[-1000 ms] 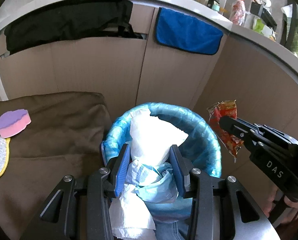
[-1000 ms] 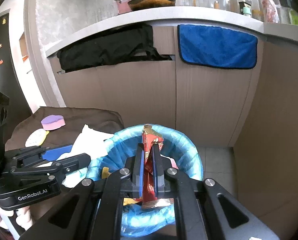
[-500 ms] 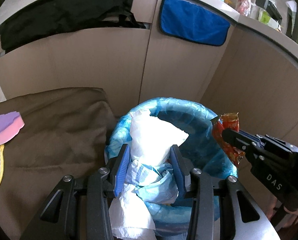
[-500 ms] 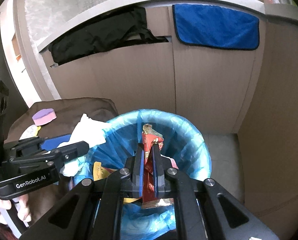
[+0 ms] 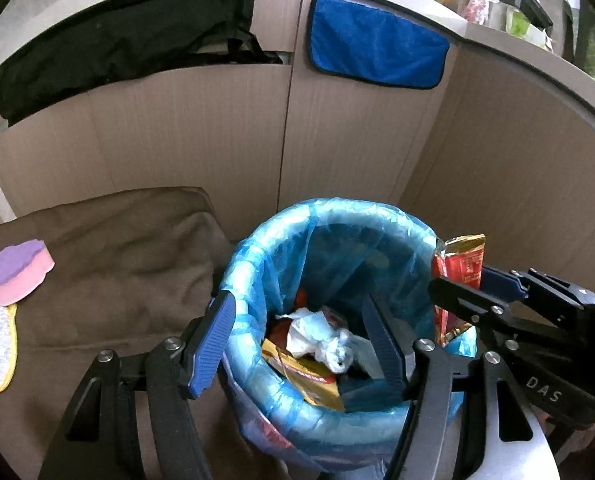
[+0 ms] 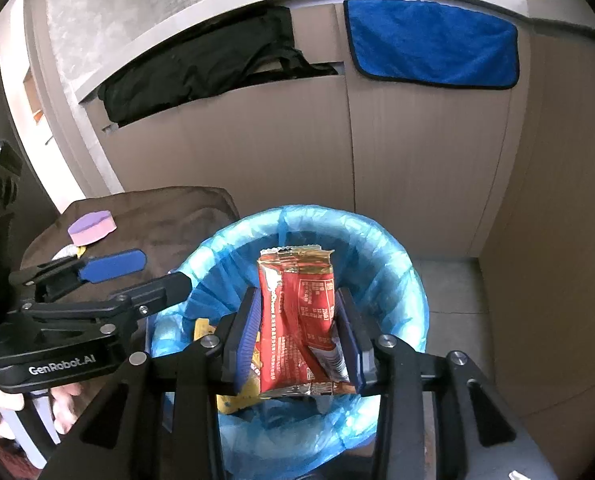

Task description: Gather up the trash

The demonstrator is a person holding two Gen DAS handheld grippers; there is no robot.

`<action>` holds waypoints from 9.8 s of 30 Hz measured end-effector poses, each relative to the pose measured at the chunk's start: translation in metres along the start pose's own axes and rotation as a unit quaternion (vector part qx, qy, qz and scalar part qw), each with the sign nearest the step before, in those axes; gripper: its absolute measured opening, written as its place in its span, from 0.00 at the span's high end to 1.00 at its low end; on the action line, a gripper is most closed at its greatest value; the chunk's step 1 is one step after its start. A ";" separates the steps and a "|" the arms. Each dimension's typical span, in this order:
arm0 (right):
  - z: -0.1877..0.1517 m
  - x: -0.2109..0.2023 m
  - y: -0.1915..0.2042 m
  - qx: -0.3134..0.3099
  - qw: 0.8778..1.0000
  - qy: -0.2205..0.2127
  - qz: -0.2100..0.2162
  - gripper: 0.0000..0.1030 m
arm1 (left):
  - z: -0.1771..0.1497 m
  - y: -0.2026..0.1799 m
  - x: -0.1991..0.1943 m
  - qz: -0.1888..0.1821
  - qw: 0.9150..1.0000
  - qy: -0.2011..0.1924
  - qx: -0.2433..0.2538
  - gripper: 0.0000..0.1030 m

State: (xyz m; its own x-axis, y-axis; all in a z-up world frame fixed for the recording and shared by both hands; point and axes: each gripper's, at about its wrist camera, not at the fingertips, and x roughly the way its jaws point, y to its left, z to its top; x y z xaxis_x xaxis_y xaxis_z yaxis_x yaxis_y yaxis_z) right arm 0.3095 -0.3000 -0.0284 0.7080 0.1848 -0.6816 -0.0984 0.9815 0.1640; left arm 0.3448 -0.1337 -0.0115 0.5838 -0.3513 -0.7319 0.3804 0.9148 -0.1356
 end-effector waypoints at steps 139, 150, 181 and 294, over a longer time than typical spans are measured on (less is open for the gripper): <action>0.104 0.201 0.339 -0.309 0.945 0.045 0.093 0.57 | -0.084 0.352 -0.154 0.190 0.962 -0.051 -0.192 0.87; 0.069 0.184 0.326 -0.283 0.921 0.151 0.221 0.63 | -0.083 0.371 -0.164 0.180 0.960 -0.061 -0.205 0.87; -0.018 0.084 0.358 -0.467 0.842 0.145 0.228 0.54 | -0.102 0.324 -0.176 0.173 0.965 -0.055 -0.188 0.88; -0.085 -0.099 0.076 -0.017 0.997 -0.047 -0.060 0.48 | -0.146 -0.003 -0.149 0.095 0.990 -0.103 -0.023 0.50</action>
State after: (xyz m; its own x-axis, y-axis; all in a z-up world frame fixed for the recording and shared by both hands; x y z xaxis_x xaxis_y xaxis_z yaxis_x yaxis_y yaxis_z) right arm 0.1720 -0.2397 -0.0091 0.7780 0.0629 -0.6251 -0.0323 0.9977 0.0602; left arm 0.1522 -0.0548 0.0000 0.7768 -0.2012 -0.5967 0.2194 0.9747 -0.0430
